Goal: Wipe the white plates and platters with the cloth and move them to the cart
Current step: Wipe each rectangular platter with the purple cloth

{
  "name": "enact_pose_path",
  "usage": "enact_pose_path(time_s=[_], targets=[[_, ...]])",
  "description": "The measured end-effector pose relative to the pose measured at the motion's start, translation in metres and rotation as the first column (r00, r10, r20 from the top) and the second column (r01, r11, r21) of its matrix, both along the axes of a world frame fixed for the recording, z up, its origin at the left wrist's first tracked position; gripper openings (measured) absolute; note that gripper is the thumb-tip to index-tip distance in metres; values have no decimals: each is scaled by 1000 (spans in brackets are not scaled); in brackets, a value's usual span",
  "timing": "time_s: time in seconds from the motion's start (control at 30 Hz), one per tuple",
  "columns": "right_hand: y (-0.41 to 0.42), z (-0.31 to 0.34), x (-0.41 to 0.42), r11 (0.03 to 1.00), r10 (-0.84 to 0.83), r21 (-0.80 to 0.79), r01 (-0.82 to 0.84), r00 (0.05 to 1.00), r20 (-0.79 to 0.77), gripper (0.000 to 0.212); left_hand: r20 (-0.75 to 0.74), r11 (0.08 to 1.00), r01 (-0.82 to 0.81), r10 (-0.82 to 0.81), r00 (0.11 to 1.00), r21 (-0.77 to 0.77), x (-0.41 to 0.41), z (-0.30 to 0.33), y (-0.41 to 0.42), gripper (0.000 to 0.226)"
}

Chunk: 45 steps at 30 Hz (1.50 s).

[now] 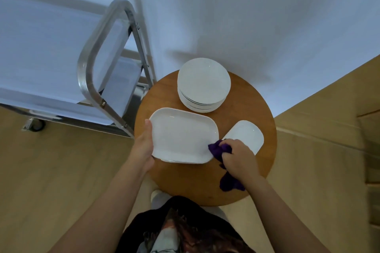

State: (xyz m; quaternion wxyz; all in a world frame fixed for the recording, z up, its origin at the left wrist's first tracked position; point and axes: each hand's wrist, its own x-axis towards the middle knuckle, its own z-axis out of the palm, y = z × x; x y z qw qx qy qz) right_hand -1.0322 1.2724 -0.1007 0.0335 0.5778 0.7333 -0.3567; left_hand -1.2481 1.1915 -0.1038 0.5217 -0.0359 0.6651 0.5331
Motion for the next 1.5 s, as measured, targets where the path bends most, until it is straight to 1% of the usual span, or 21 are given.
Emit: enact_pose_path(time_s=[0.07,0.2,0.27,0.37,0.4,0.47,0.57,0.63,0.7,0.77,0.83,0.9,0.97,1.03,1.13,1.2,1.27,1.33,1.4,1.43,1.5], targets=[[4,-5,2,988,-151,16,152,987,-52,27,21,1000,17,-17,1000,-18,3,-15,2,55],[13,-16,5,911,-412,-79,404,894,-175,27,93,993,-9,21,995,-121,7,-40,11,58],[16,-22,7,902,-432,-88,423,883,-185,28,107,983,-7,27,994,-186,10,-54,15,58],[18,-30,11,907,-420,-89,411,887,-190,29,55,968,-3,18,998,-252,13,-73,20,61],[19,-32,13,905,-425,-95,414,885,-188,30,25,960,4,3,1000,-280,14,-79,20,64],[21,-35,16,892,-452,-120,437,872,-189,32,-175,925,64,-138,975,-375,13,-89,18,66],[23,-40,18,880,-473,-151,449,857,-205,37,-481,844,123,-410,775,-521,9,-101,10,60],[25,-42,20,879,-475,-158,450,852,-218,38,-550,827,73,-434,713,-558,7,-108,10,52],[26,-45,21,872,-487,-176,457,846,-217,40,-535,783,74,-486,691,-617,4,-115,11,52],[26,-48,22,867,-495,-195,459,842,-215,42,-458,702,123,-575,678,-701,3,-127,9,54],[26,-51,22,865,-496,-209,457,841,-215,44,-372,647,173,-613,697,-743,3,-138,8,56],[26,-53,23,870,-486,-215,443,844,-225,44,-333,644,205,-610,719,-737,8,-145,12,58],[26,-55,24,875,-476,-223,429,848,-233,44,-367,673,174,-581,727,-719,16,-142,18,61],[28,-57,28,874,-478,-232,428,843,-246,44,-467,708,130,-581,666,-695,30,-134,24,64],[32,-59,36,859,-507,-238,454,820,-265,44,-624,766,187,-617,480,-615,62,-117,33,67],[36,-60,43,843,-533,-246,478,802,-268,45,-721,805,281,-593,358,-523,87,-108,40,60],[42,-62,51,821,-566,-265,506,781,-264,45,-745,775,452,-597,297,-441,115,-104,46,42],[48,-64,59,801,-595,-272,533,758,-265,45,-615,682,617,-693,376,-392,145,-105,51,26],[53,-65,68,786,-616,-272,555,740,-270,45,-345,630,654,-776,528,-418,170,-115,57,25],[55,-66,72,776,-629,-274,568,728,-274,45,-205,633,631,-760,617,-448,179,-121,63,27],[59,-68,80,752,-658,-282,595,703,-271,45,6,688,527,-605,796,-499,189,-134,74,34]])
